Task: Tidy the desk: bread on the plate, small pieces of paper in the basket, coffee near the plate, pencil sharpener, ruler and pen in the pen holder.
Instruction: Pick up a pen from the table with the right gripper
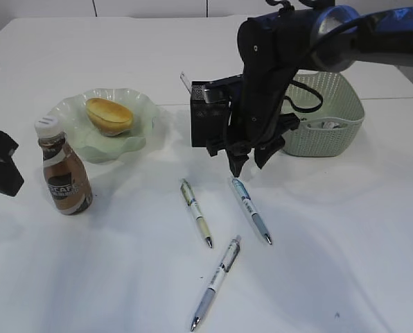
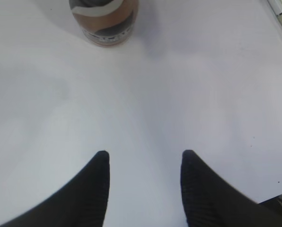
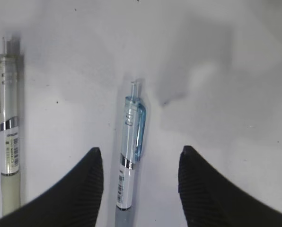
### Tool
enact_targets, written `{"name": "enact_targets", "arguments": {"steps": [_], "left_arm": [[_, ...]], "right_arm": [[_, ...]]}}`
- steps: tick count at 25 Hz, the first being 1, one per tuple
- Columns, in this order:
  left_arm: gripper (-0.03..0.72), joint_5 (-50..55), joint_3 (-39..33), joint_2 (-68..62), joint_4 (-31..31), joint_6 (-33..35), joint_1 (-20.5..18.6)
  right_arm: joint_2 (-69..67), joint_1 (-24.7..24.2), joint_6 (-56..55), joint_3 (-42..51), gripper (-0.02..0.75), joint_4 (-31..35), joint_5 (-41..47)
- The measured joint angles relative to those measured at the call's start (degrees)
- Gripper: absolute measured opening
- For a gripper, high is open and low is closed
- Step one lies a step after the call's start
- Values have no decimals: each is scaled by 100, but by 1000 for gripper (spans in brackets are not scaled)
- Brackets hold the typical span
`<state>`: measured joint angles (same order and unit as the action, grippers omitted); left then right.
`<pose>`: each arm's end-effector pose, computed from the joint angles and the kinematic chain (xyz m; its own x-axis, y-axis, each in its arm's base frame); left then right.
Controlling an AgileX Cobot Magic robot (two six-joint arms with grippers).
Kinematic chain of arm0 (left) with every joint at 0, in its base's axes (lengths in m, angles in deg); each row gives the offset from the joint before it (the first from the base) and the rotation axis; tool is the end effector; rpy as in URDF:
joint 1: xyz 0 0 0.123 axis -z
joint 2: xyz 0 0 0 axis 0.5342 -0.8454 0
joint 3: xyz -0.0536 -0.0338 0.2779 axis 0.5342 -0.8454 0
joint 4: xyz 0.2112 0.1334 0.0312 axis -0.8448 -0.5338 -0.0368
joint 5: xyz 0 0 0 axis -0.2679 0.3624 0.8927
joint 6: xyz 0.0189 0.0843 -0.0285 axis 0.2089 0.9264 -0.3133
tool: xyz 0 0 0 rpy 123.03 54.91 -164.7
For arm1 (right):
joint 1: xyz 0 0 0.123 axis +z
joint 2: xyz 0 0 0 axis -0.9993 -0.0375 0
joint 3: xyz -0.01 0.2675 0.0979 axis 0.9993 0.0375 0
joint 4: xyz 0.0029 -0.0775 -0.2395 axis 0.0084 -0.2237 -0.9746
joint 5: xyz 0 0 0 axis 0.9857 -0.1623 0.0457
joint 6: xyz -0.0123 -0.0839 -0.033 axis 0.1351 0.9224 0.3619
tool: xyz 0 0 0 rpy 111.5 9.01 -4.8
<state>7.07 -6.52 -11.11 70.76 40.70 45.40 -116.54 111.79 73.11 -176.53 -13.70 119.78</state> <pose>0.2589 -0.0703 0.2764 -0.9340 0.1628 -0.3179 0.2097 0.9705 -0.1190 0.4288 0.1874 0.1763 -0.9253 -0.3428 -0.1622 -0.3443 0.9386 -0.0196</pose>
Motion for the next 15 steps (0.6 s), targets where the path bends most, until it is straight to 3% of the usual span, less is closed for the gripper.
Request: {"name": "enact_targets", "arguments": {"steps": [11,15], "left_arm": [[340,-52,0,0,5,0,0],[340,-90,0,0,5,0,0]], "right_arm": [[-312,0,71,-262,405,46,278],[-312,0,84,-262,370,57,288]]}}
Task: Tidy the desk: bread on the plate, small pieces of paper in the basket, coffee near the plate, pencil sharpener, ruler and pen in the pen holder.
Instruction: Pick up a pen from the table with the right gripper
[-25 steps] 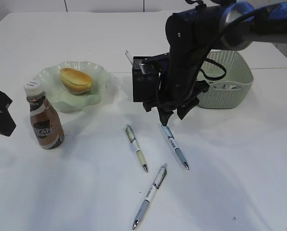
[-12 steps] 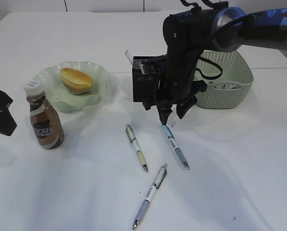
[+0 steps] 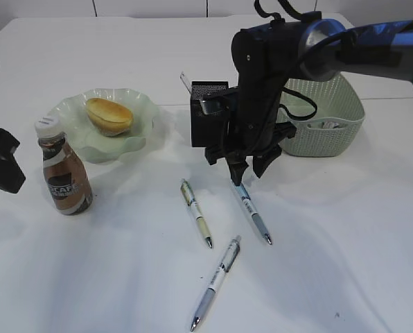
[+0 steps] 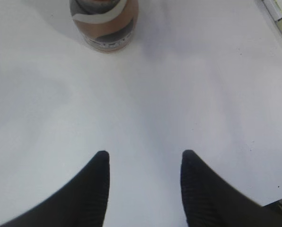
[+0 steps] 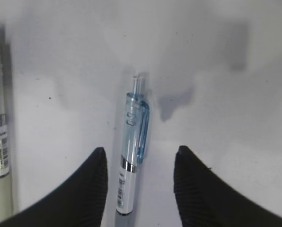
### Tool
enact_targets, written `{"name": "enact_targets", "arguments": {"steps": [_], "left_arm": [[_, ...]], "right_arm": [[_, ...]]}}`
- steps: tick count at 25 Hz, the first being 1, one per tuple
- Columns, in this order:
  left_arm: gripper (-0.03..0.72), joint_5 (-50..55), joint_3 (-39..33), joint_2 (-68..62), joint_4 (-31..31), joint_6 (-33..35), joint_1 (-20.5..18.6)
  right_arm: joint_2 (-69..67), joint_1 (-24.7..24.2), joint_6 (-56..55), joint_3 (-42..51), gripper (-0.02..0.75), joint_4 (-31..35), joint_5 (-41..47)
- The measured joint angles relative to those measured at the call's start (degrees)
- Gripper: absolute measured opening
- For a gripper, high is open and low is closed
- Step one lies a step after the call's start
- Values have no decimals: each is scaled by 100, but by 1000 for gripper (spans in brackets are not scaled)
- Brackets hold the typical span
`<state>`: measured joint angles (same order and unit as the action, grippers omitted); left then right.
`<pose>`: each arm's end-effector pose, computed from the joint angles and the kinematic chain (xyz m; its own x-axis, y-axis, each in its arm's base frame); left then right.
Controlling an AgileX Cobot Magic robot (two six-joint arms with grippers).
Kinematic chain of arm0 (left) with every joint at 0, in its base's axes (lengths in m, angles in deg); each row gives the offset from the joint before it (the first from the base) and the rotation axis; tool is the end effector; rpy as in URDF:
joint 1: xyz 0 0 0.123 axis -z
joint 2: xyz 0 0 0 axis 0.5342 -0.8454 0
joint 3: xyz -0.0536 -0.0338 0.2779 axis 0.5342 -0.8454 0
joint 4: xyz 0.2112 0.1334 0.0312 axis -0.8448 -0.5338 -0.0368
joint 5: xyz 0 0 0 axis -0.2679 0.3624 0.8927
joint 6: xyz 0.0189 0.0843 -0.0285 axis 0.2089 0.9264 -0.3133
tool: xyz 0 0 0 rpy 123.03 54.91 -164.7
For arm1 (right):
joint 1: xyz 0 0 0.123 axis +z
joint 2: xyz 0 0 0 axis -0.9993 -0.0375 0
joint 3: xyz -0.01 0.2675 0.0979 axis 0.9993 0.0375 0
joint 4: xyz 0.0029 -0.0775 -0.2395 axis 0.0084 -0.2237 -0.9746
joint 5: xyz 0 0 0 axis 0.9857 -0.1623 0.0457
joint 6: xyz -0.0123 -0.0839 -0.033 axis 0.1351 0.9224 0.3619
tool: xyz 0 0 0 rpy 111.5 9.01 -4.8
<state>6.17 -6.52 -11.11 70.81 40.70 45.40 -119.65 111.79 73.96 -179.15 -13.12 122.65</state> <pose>0.2602 -0.0706 0.2768 -0.9295 0.1595 -0.3326 0.2093 0.9705 -0.1195 0.4326 0.1900 0.1620 -0.9292 -0.3547 -0.1034 -0.3550 0.9347 -0.0158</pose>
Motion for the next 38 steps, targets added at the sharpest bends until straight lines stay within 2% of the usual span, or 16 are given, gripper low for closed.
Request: {"name": "enact_targets", "arguments": {"steps": [10,22,38], "left_arm": [[340,0,0,0,0,0,0],[340,-13,0,0,9,0,0],[340,-13,0,0,9,0,0]], "right_arm": [[0,0,129,0,362,412,150],[0,0,129,376,362,388,-56],[-287,0,129,366,362,358,-210]]}}
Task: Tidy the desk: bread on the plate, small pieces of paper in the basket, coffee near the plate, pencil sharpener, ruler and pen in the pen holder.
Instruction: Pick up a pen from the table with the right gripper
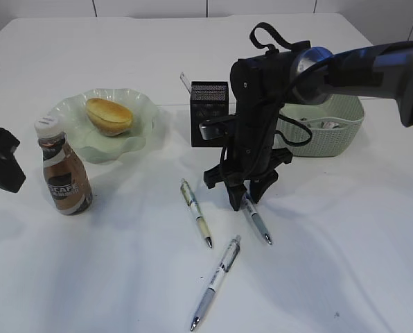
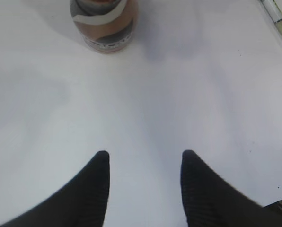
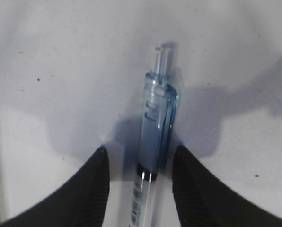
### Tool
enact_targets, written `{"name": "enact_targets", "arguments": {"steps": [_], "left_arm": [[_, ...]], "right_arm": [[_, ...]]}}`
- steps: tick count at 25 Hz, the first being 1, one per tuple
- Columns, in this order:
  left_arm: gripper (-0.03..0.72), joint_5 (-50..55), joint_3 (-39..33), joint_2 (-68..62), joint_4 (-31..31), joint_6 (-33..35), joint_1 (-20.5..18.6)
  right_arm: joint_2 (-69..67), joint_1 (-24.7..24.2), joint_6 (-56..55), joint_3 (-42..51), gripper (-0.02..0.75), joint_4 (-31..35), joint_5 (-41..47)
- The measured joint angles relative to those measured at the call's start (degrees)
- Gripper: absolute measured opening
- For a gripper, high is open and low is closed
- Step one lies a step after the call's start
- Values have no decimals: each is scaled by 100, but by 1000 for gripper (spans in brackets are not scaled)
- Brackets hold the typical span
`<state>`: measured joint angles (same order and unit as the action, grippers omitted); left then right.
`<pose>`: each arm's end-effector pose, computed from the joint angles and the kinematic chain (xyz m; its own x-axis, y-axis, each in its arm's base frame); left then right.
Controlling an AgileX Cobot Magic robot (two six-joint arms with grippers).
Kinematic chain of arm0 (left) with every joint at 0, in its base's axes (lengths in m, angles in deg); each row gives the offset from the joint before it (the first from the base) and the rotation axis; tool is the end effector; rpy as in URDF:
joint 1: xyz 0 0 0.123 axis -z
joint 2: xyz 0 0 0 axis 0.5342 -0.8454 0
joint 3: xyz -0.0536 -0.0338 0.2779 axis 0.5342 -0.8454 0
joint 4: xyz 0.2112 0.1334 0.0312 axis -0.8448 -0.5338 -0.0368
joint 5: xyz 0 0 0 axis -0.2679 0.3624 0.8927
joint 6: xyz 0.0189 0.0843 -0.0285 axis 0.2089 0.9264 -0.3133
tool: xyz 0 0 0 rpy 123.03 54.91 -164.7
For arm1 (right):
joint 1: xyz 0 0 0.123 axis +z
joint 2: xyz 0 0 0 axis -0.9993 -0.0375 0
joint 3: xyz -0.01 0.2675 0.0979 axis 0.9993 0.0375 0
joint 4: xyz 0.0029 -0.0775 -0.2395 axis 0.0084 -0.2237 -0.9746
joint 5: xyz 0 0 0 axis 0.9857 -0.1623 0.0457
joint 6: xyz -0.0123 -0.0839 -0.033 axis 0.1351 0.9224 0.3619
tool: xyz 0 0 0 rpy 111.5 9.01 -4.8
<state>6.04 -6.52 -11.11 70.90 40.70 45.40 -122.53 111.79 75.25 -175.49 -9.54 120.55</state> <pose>0.2604 -0.0707 0.2769 -0.9290 0.1582 -0.3346 0.2089 0.9704 -0.1210 0.4252 0.1923 0.1228 -0.9352 -0.3534 -0.0232 -0.3540 0.9345 0.0367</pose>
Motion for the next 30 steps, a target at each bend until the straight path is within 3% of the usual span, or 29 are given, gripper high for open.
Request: {"name": "enact_targets", "arguments": {"steps": [3,7,8,13,19,30], "left_arm": [[340,0,0,0,0,0,0],[340,-13,0,0,0,0,0],[340,-13,0,0,0,0,0],[340,-13,0,0,0,0,0],[340,-13,0,0,0,0,0],[340,-13,0,0,0,0,0]], "right_arm": [[0,0,0,0,347,-4,0],[0,0,0,0,258,-25,-13],[0,0,0,0,201,-25,-22],[0,0,0,-13,109,-25,-26],[-12,0,0,-292,104,-115,63],[133,0,190,-1752,104,-139,510]]}}
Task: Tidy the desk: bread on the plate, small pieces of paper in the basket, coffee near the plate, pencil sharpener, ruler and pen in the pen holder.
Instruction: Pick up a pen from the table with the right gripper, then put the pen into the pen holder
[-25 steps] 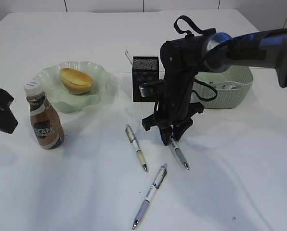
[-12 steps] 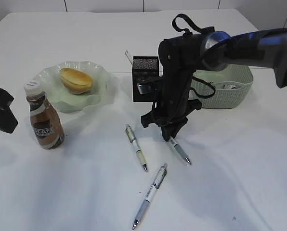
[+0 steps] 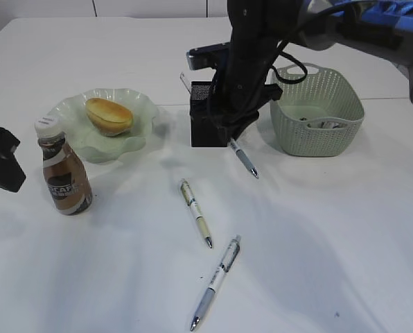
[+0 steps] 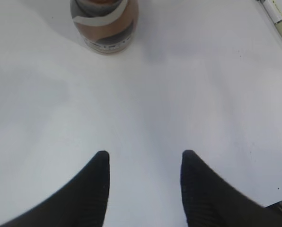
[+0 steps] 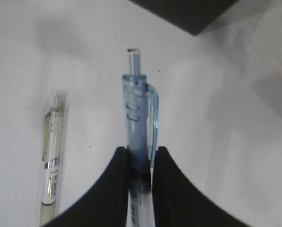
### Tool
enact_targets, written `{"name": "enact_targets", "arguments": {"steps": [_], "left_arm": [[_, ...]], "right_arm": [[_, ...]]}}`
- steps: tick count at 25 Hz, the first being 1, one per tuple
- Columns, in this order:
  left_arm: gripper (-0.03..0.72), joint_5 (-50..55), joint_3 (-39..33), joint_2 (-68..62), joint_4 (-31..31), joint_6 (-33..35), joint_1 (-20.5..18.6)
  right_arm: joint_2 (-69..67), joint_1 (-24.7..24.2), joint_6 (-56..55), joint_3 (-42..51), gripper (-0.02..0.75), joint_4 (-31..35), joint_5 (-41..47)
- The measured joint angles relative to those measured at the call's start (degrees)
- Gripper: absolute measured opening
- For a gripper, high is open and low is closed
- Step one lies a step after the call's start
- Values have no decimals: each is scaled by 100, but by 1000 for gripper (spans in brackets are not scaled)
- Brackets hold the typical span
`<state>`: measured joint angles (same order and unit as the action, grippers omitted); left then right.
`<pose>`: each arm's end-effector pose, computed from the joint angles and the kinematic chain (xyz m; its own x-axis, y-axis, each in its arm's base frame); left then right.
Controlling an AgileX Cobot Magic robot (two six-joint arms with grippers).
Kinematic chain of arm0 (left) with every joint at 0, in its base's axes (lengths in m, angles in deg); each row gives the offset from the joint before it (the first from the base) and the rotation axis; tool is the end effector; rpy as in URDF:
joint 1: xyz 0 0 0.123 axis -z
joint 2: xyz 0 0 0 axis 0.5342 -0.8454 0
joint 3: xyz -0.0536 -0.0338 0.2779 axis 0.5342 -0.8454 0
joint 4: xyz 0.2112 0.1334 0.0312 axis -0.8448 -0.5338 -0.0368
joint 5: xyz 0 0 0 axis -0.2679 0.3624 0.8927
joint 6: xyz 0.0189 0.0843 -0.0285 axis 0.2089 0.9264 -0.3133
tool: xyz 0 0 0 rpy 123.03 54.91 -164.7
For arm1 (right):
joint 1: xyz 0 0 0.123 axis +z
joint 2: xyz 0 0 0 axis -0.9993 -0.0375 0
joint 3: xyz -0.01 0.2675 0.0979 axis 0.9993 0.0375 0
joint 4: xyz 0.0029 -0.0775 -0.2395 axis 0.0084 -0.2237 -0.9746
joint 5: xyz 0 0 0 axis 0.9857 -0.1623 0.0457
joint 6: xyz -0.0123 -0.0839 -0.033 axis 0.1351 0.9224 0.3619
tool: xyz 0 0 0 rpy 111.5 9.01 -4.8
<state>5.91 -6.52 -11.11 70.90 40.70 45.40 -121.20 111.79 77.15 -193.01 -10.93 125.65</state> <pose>0.2606 -0.0707 0.2770 -0.9283 0.1578 -0.3368 0.2089 0.9704 -0.1209 0.4546 0.2032 0.2123 -0.8868 -0.3809 -0.2617 -0.3987 0.9169 0.0165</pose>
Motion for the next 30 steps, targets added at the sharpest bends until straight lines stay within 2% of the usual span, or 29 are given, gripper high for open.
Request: {"name": "enact_targets", "arguments": {"steps": [6,16,30], "left_arm": [[340,-13,0,0,0,0,0],[340,-17,0,0,0,0,0],[340,-26,0,0,0,0,0]], "right_arm": [[0,0,36,-478,103,-214,-230],[0,-4,36,-674,103,-680,-1536],[0,-401,67,-674,103,-276,-3539]]}}
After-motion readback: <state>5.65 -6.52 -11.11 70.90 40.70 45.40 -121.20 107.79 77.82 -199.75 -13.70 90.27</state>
